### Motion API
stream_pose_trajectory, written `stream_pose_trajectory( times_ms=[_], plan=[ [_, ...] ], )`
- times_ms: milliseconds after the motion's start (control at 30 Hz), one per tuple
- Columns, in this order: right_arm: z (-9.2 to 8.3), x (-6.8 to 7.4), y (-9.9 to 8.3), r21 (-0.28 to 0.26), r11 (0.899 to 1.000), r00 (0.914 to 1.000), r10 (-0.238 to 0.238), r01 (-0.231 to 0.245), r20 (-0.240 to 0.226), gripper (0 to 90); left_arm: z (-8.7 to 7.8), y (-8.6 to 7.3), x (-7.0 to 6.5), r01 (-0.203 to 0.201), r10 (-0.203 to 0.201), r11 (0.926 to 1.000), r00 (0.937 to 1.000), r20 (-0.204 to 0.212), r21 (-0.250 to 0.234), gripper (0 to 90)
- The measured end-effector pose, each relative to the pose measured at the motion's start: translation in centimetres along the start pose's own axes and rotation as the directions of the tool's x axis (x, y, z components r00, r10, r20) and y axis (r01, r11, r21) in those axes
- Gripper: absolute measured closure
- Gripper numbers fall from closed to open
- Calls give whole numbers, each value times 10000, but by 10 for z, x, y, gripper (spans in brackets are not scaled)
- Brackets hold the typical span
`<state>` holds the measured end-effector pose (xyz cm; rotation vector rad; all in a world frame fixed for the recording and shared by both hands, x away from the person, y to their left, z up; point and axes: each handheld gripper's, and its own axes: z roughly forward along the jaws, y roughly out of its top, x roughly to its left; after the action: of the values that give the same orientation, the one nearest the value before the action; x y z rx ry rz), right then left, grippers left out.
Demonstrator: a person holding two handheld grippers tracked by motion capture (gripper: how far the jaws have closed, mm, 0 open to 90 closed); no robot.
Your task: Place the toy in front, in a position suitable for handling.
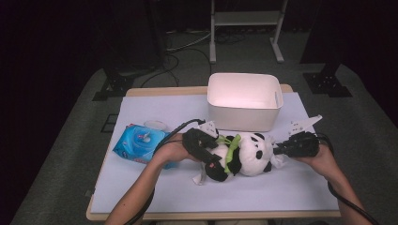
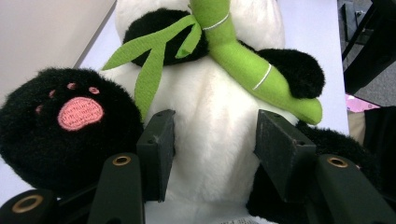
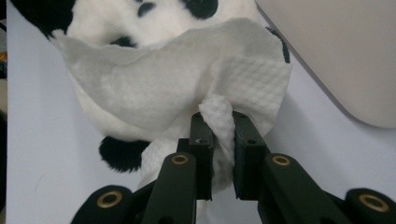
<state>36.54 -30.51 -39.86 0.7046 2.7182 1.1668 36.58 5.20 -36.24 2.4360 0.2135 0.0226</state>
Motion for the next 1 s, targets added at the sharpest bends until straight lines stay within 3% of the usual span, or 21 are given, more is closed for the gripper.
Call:
stream_pose_trajectory(
  times_ms=[167, 333, 567, 800, 833, 1000],
  plan=[
    [-1, -7, 18, -74, 9999, 9999, -113, 113, -23, 796, -1, 0, -5, -207, 207, 9998, 9998, 58, 5, 473],
    [2, -6, 31, 2, 9995, 9995, -329, 329, -21, 796, -1, -2, -7, -172, 173, 9998, 9998, 107, -132, 471],
    [1, 9, 52, -331, 9948, 9953, -965, 964, -5, 796, 1, -1, -9, -120, 123, 9995, 9999, 104, -289, 473],
    [5, 24, 72, -130, 9849, 9849, -1727, 1725, -150, 794, 4, 3, -11, -194, 195, 9995, 9998, 60, -230, 473],
    [6, 29, 76, -54, 9804, 9803, -1968, 1967, -152, 794, 6, 4, -12, -237, 239, 9995, 9997, 64, -206, 473],
    [7, 35, 84, -4, 9757, 9753, -2190, 2190, -274, 794, 7, 6, -12, -282, 284, 9993, 9996, 70, -232, 473]
  ],
)
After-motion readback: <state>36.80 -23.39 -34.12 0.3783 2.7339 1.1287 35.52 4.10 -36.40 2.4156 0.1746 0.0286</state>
